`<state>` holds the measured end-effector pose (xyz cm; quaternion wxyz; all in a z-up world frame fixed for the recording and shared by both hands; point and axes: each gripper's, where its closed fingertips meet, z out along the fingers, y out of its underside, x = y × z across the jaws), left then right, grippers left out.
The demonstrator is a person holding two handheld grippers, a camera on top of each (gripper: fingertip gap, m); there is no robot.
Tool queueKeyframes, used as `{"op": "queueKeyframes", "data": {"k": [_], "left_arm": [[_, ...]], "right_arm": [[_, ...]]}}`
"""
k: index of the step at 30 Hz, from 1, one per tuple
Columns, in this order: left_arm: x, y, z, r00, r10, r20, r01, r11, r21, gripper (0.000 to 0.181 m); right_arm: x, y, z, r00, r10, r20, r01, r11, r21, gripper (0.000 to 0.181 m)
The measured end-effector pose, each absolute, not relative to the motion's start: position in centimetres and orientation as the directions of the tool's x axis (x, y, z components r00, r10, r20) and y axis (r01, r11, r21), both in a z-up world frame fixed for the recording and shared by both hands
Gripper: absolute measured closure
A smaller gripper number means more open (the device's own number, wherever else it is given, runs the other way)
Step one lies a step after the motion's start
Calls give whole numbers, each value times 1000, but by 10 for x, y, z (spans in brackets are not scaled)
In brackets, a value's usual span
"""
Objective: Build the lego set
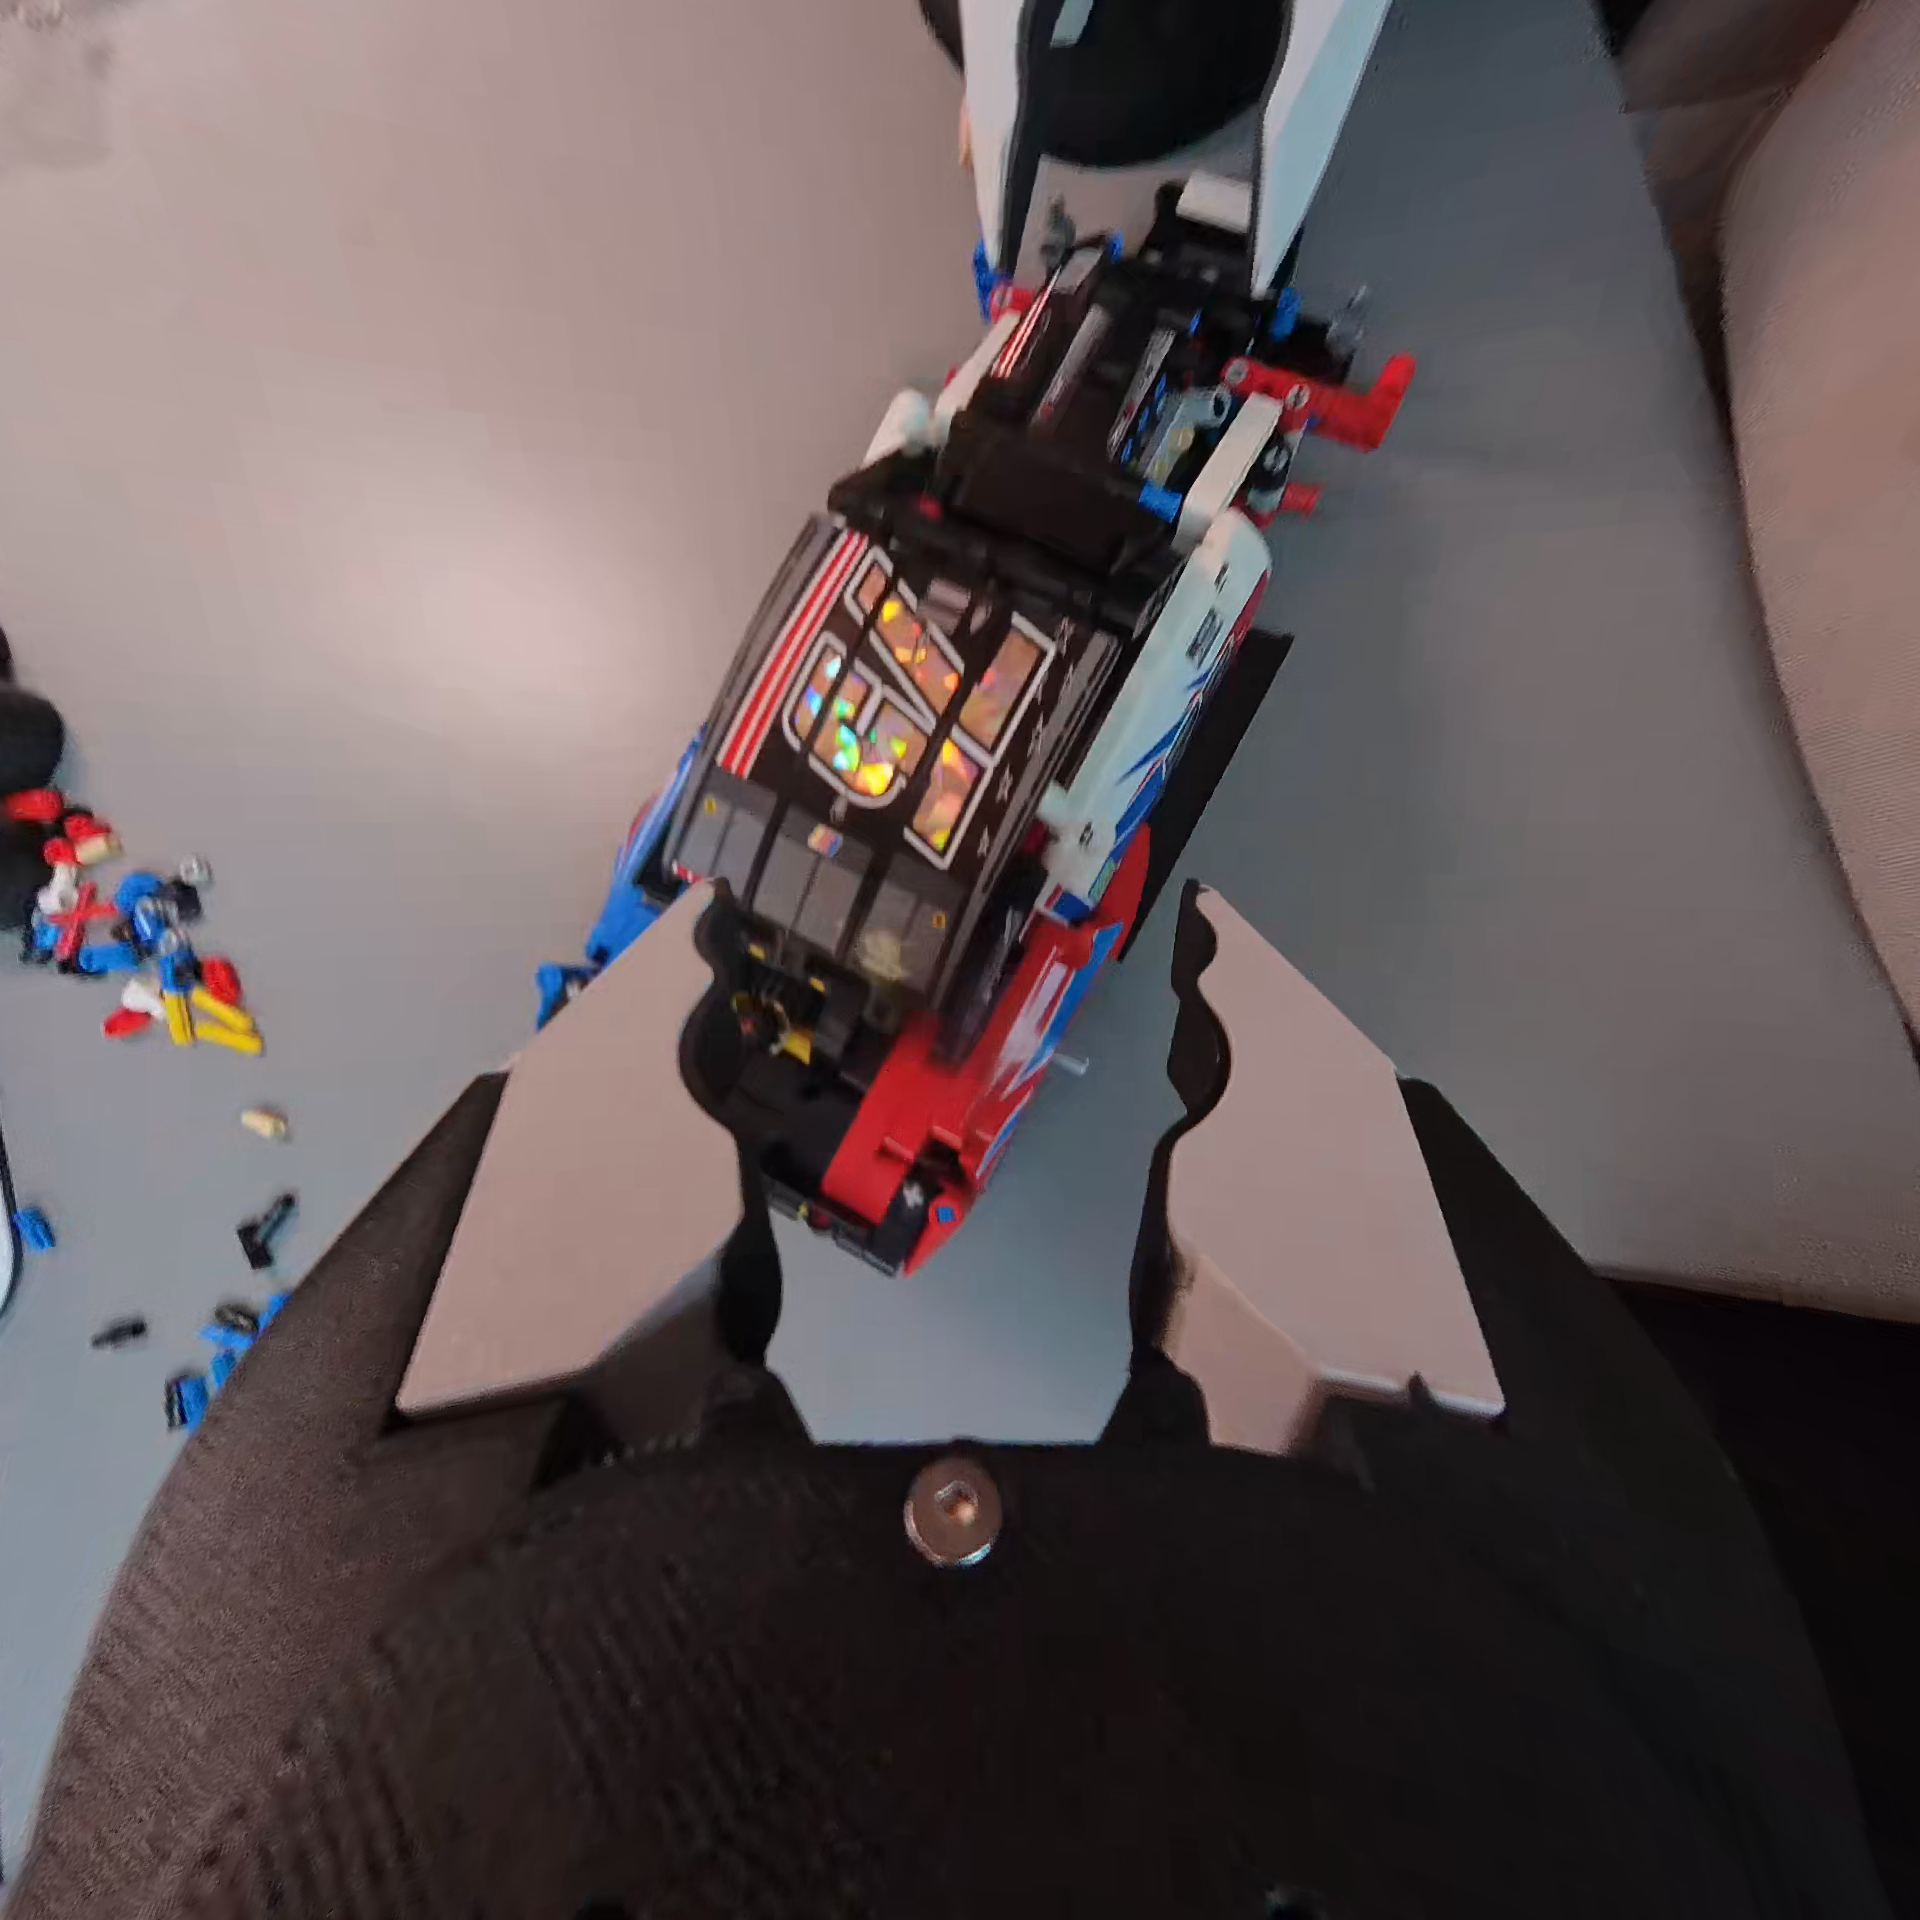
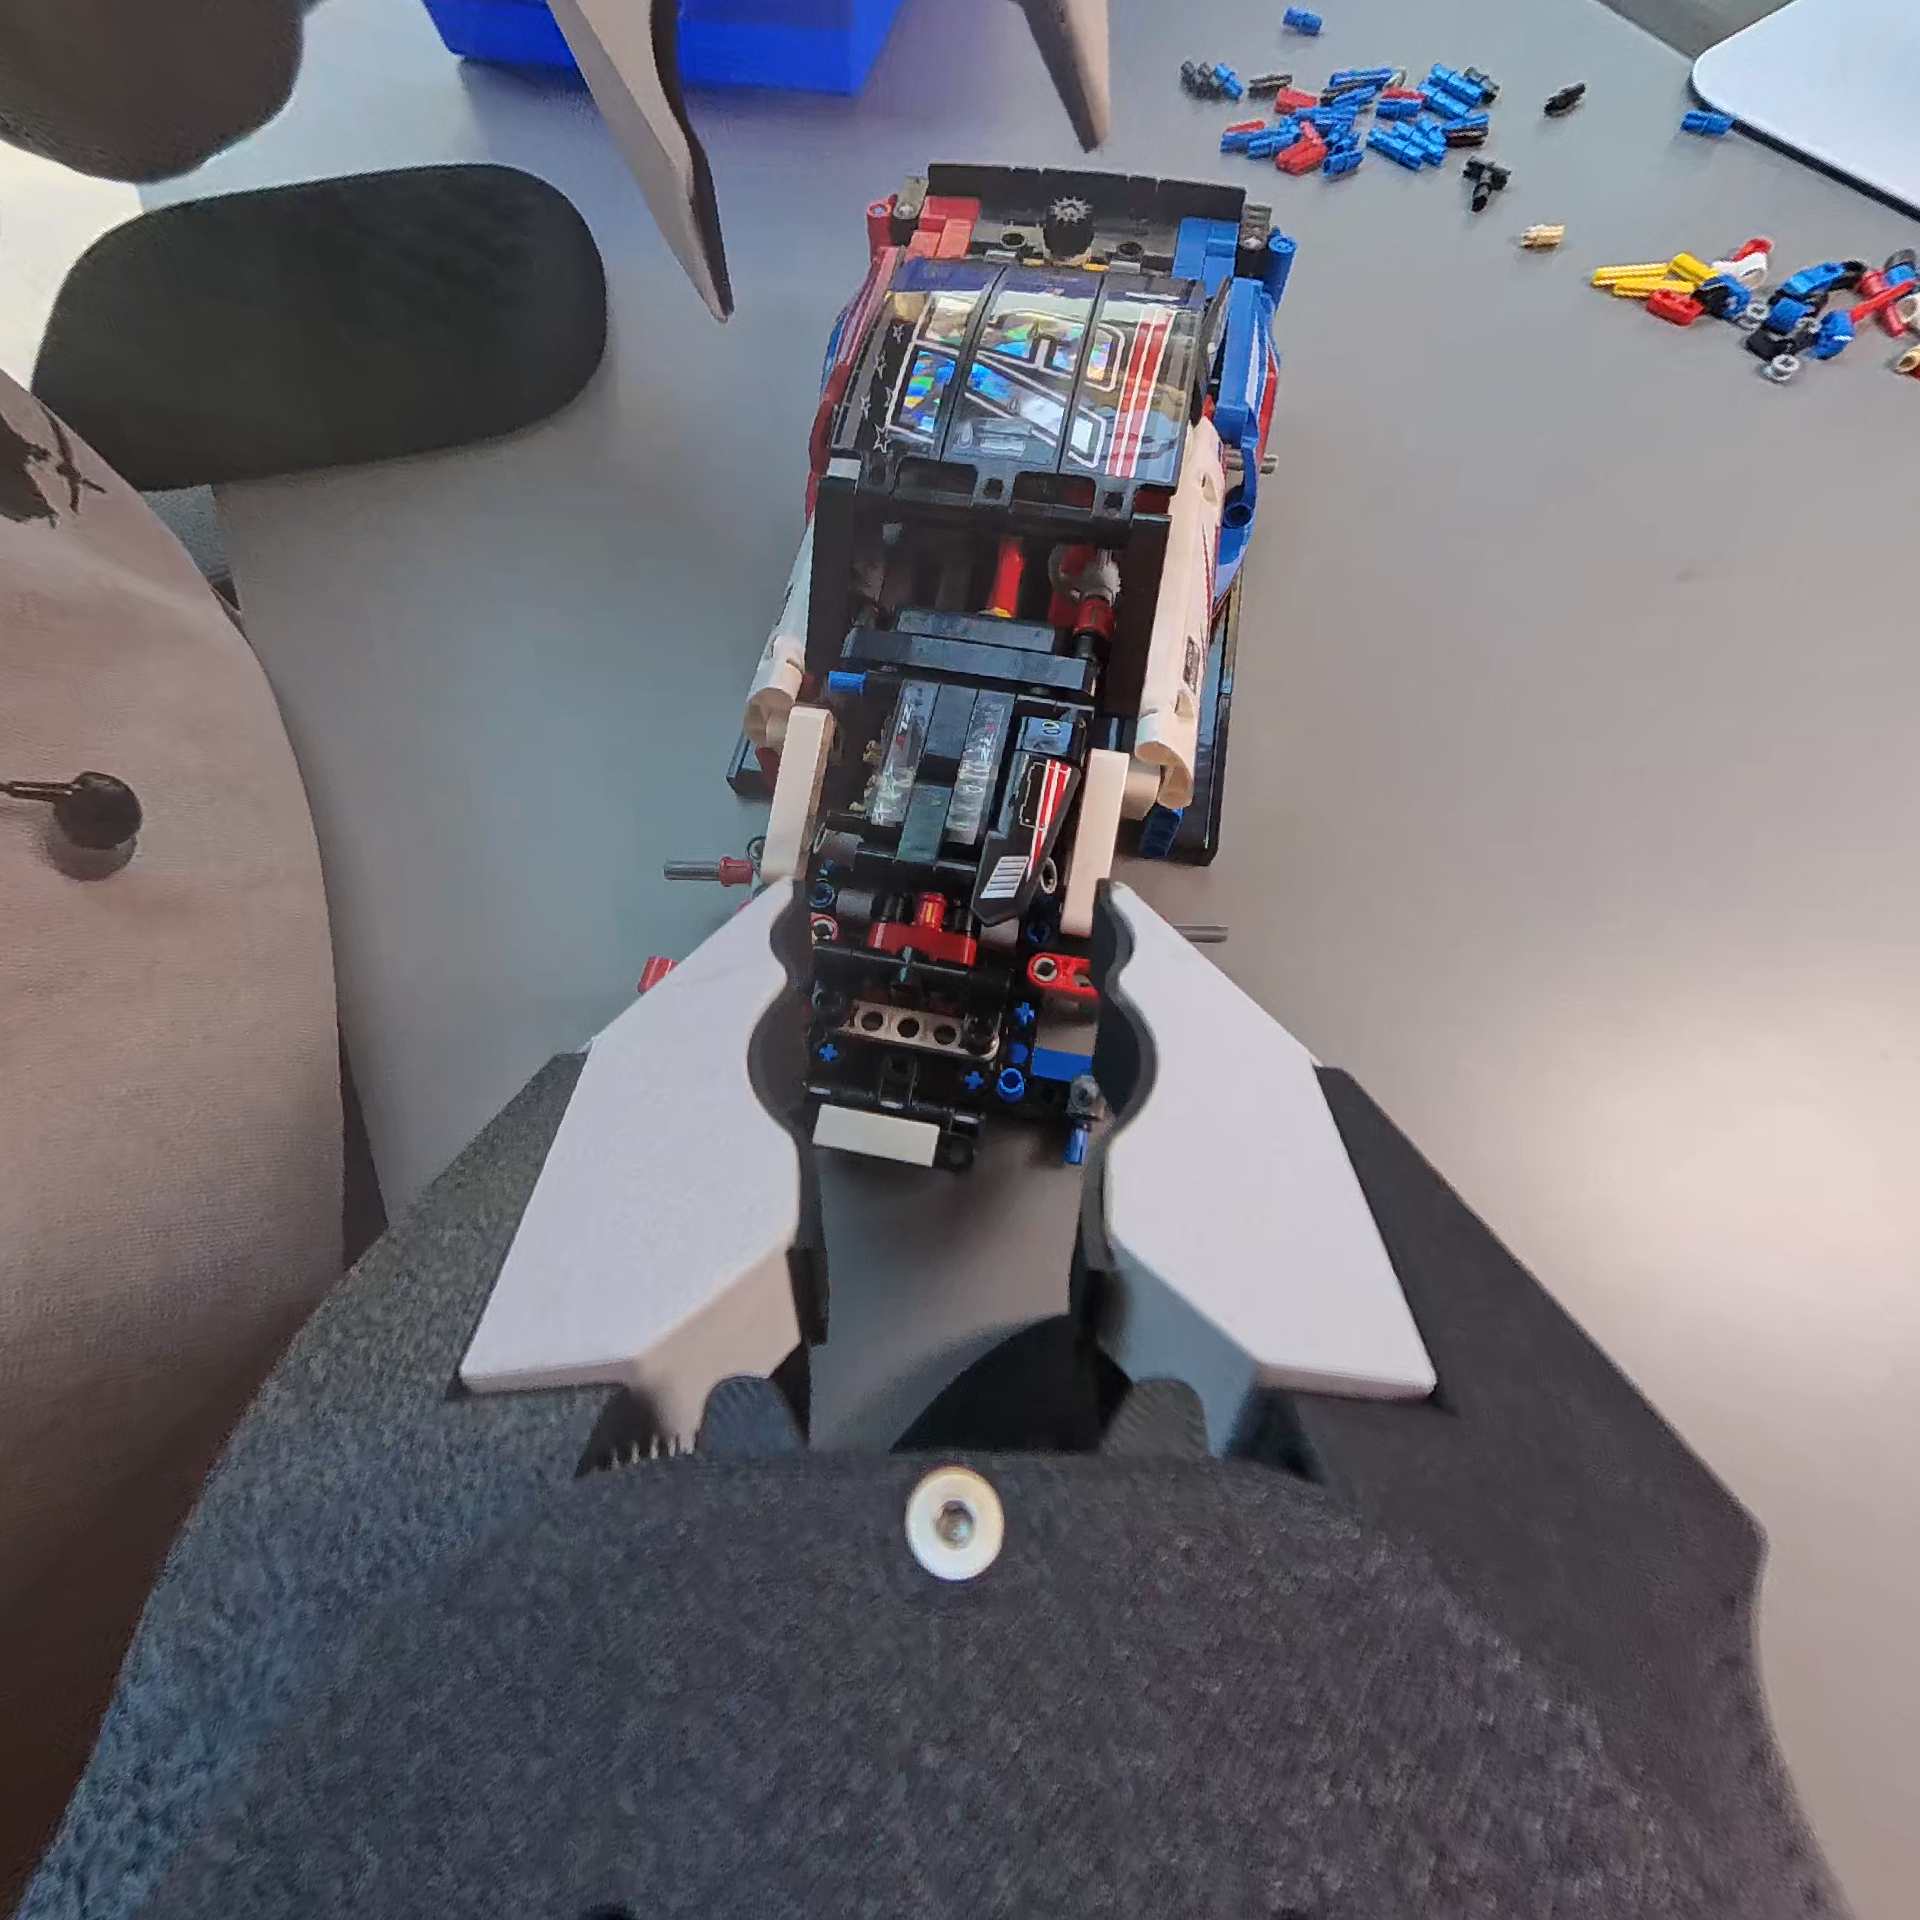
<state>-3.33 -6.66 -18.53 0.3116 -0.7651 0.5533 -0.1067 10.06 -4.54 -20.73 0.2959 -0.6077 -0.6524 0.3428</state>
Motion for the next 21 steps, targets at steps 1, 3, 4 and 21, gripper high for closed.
{"op": "queueKeyframes", "data": {"k": [1, 3, 4, 21], "left_arm": [[-42, -67, -194, 398, -897, -191, -781, -222, -584, 97], [-54, -64, -208, 439, -869, -228, -786, -249, -566, 98], [-56, -61, -211, 446, -860, -250, -787, -243, -566, 99], [-28, 61, -199, 501, -805, -318, -727, -192, -660, 112]], "right_arm": [[101, -44, -207, -98, 995, -30, 588, 34, -808, 130], [101, -44, -206, -127, 991, -40, 584, 42, -811, 135], [101, -45, -207, -141, 989, -39, 587, 52, -808, 136], [118, -48, -203, -127, 991, 40, 506, 99, -857, 163]]}}
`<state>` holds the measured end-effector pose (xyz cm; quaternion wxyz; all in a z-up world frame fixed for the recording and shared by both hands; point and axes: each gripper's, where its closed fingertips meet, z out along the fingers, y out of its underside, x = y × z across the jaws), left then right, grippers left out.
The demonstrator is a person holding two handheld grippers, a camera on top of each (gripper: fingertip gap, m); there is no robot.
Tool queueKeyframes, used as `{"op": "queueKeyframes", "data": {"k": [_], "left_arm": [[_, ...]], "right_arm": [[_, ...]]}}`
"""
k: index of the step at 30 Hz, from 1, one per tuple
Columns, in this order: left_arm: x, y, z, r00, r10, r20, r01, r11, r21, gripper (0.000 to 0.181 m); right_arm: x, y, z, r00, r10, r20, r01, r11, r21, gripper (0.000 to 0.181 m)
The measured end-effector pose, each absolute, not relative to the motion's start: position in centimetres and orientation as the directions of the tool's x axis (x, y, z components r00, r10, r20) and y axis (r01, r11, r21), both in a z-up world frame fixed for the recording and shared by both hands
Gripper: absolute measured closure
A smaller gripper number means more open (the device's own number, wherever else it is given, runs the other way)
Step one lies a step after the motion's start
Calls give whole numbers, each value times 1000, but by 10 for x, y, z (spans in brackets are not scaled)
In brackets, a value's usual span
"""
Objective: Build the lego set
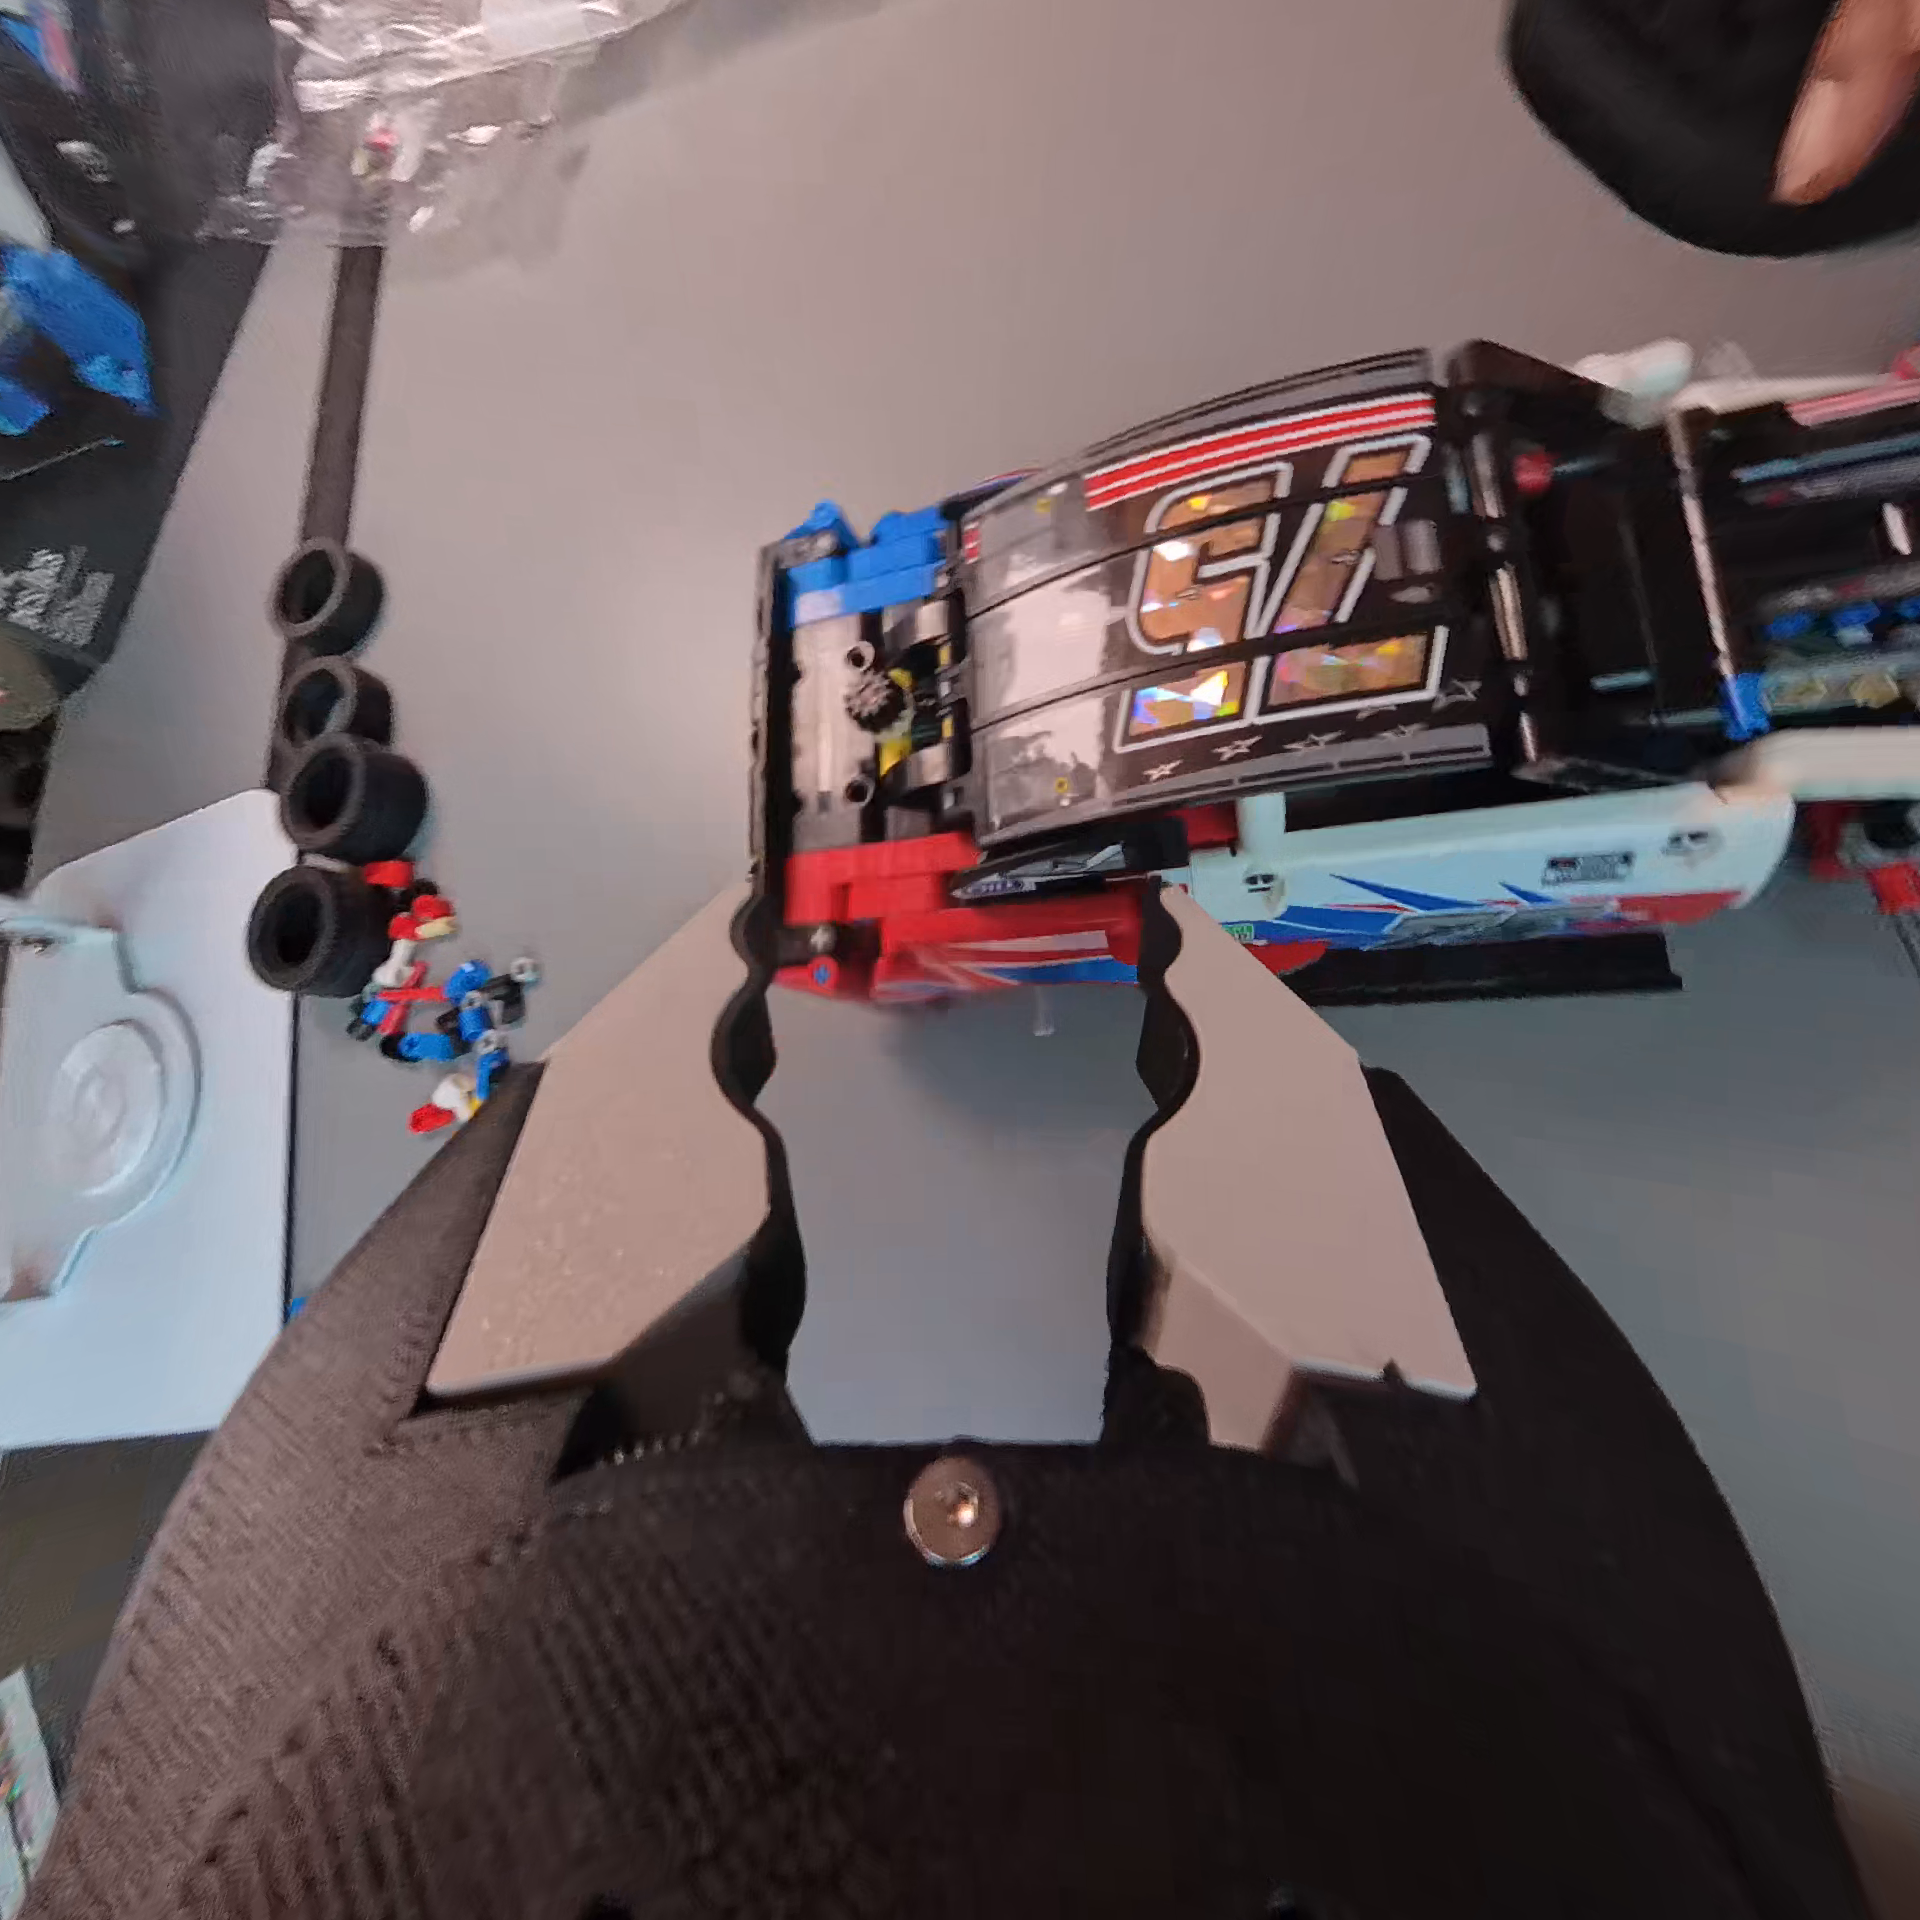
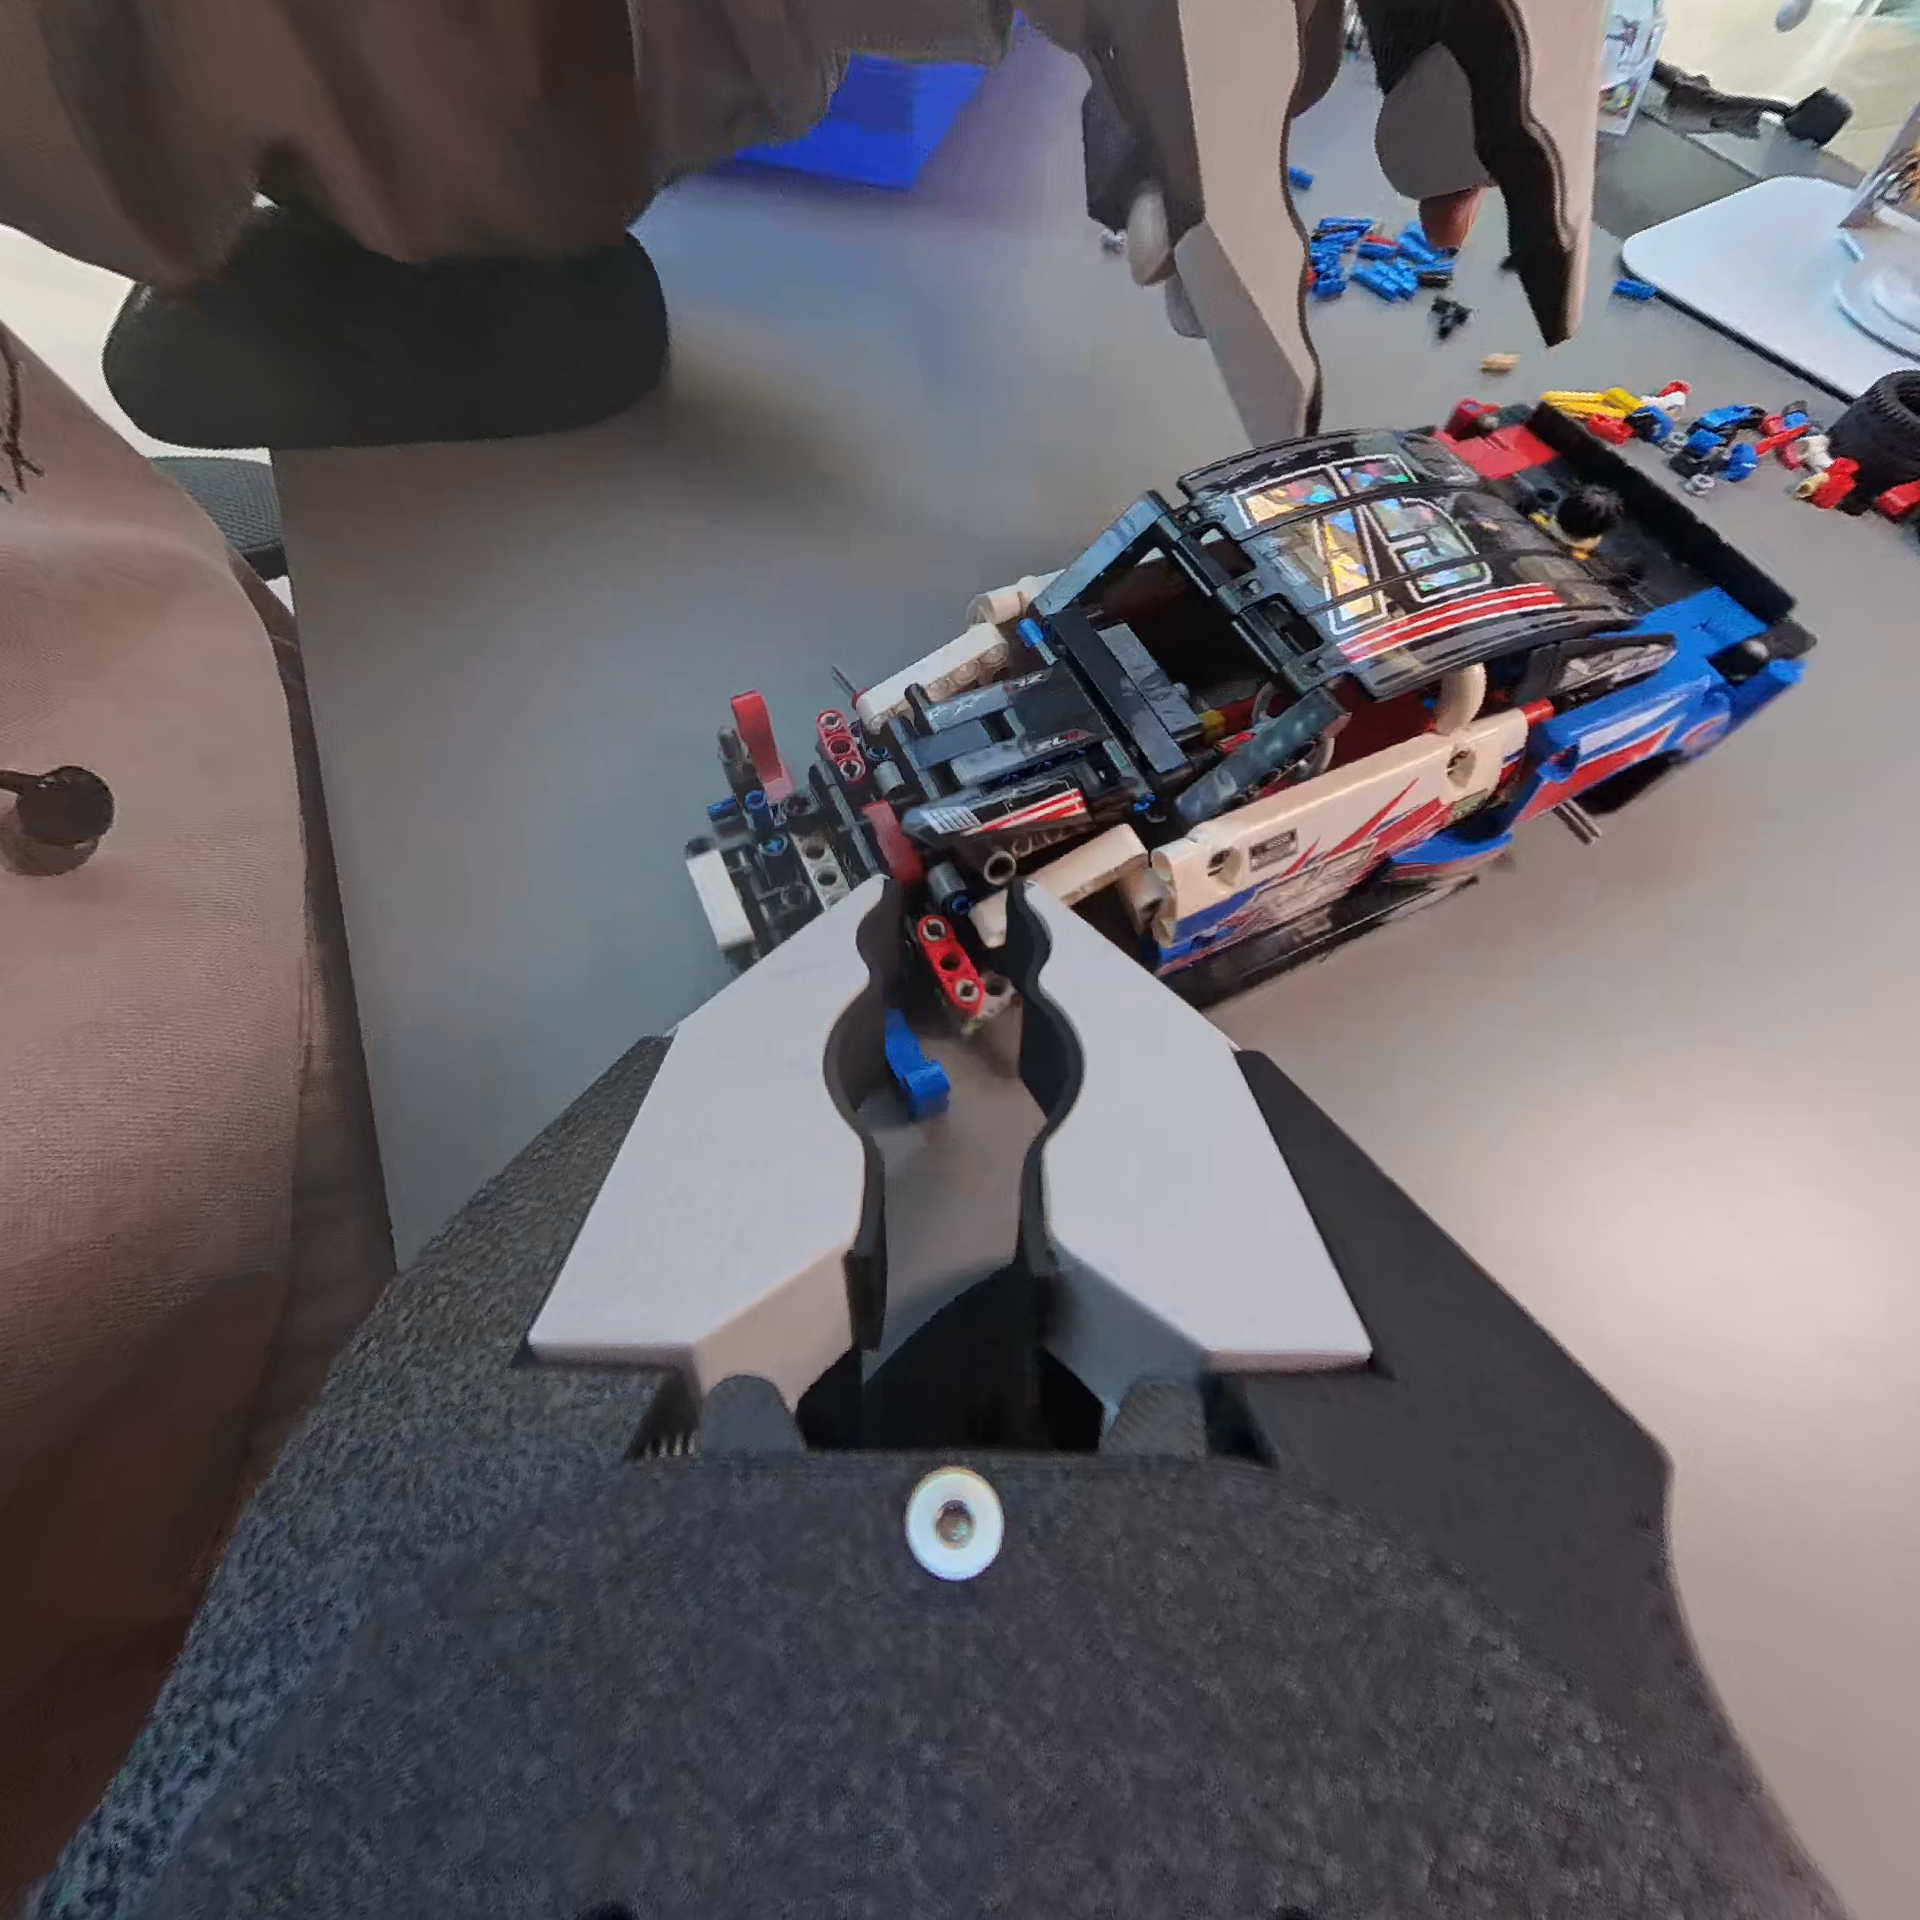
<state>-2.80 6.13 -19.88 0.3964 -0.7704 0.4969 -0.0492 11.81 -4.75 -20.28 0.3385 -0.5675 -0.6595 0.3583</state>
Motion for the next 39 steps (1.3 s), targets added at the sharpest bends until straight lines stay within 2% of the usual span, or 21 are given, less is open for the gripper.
{"op": "queueKeyframes", "data": {"k": [4, 11, 14, 19, 23, 28, 32, 35, 37, 39], "left_arm": [[-35, 75, -180, 632, -707, -316, -633, -236, -738, 121], [-15, 2, -190, 656, -754, -2, -453, -392, -801, 103], [5, -24, -203, 632, -769, 90, -404, -427, -809, 102], [22, -25, -228, 611, -791, -1, -477, -367, -799, 107], [17, -13, -227, 595, -803, -1, -460, -341, -820, 115], [5, 4, -225, 615, -788, -15, -437, -325, -839, 124], [2, -1, -221, 618, -786, 12, -395, -323, -860, 124], [-5, -8, -215, 628, -778, 26, -364, -324, -873, 126], [-5, -15, -218, 620, -784, 39, -372, -337, -865, 127], [-2, -19, -222, 607, -794, 38, -395, -342, -852, 126]], "right_arm": [[128, -27, -197, -80, 996, 50, 482, 83, -872, 160], [129, -8, -197, -74, 993, 96, 460, 119, -880, 154], [116, -6, -196, -95, 983, 156, 447, 182, -876, 151], [95, -14, -201, -155, 963, 223, 467, 270, -842, 147], [88, -16, -202, -150, 937, 315, 474, 348, -809, 143], [74, -19, -194, -114, 927, 356, 443, 368, -817, 143], [52, -21, -191, -105, 878, 467, 439, 462, -771, 143], [39, -19, -204, -150, 819, 553, 484, 549, -682, 148], [36, -12, -208, -166, 766, 621, 503, 607, -615, 160], [34, -12, -201, -142, 789, 598, 479, 583, -656, 168]]}}
